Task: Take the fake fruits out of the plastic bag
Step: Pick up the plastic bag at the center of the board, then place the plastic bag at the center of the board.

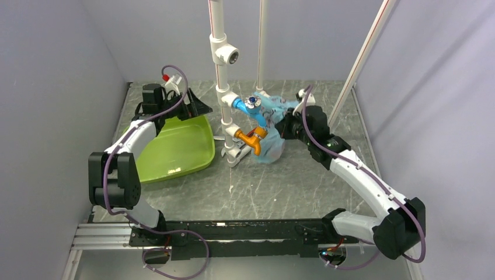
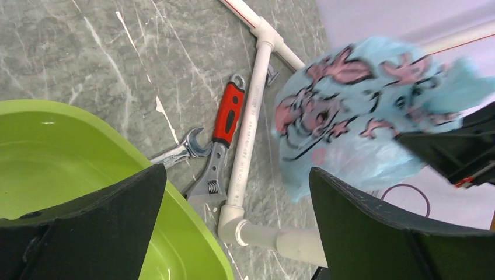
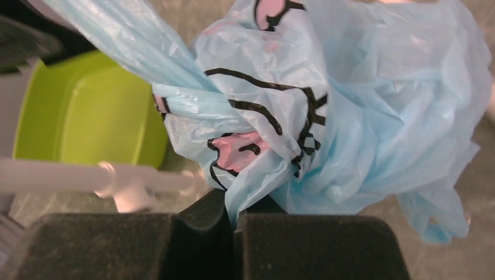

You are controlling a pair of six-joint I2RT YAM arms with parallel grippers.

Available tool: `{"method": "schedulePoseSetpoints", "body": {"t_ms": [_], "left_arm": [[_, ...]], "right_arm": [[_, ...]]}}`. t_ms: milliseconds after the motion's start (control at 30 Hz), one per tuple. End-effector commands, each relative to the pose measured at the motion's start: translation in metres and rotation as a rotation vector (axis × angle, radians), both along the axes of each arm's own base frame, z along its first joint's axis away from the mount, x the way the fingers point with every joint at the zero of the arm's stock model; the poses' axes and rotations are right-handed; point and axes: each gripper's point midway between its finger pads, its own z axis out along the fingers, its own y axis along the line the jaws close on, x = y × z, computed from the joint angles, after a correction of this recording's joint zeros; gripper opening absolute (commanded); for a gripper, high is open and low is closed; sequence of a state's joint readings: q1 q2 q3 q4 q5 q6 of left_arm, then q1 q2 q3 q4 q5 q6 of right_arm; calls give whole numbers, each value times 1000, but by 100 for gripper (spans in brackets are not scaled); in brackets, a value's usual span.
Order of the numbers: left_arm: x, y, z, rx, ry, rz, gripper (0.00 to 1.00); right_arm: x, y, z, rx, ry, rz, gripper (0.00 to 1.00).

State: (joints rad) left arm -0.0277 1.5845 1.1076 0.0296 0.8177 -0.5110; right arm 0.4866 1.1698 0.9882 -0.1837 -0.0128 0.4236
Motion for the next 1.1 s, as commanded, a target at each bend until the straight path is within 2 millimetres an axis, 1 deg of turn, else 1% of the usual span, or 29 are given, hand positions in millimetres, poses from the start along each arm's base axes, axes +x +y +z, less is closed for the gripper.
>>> {"method": "schedulePoseSetpoints", "body": {"t_ms": [0,33,100,167,233,333,367,467,533,567,600,633,667,733,833,867,900,1067], "left_arm": [[-7,1,26,42,-100,0,99],[-10,1,26,48,-102,6,100],[-22,0,19,43,-56,19,99],[-38,-6,20,29,-51,26,99],[-53,-12,22,30,-82,37,99],[-89,-13,9,4,-37,50,99],[-105,-12,13,-8,-53,54,99],[-146,-13,8,-43,-68,56,99],[-169,-20,9,-65,-88,46,99],[-179,-25,11,-73,-101,37,99],[-189,-30,2,-72,-77,41,99],[-199,-40,-1,-82,-75,18,99],[-207,-51,1,-104,-85,-4,99],[-220,-71,-2,-109,-100,-38,99],[-239,-101,-11,-41,-125,-91,99],[-240,-108,-10,-16,-144,-79,99],[-245,-117,-10,4,-164,-90,99],[-265,-154,8,35,-315,-95,99]], "right_arm": [[-29,2,-20,66,73,4,0],[-33,1,-23,74,78,-10,0],[-41,-1,-32,94,110,-41,0],[-52,2,-40,106,146,-40,0],[-64,7,-49,112,175,-35,0],[-80,12,-60,114,197,-2,1],[-85,12,-64,120,212,6,2],[-99,21,-69,149,240,67,3],[-107,26,-71,155,246,97,4],[-110,27,-72,156,248,111,5],[-113,28,-73,157,250,123,6],[-114,29,-72,163,252,132,6],[-116,31,-71,171,252,143,6],[-120,33,-70,191,253,166,7],[-127,35,-70,211,265,187,7],[-129,35,-72,211,272,189,7],[-130,34,-72,210,276,188,8],[-141,28,-75,202,307,192,8]]}}
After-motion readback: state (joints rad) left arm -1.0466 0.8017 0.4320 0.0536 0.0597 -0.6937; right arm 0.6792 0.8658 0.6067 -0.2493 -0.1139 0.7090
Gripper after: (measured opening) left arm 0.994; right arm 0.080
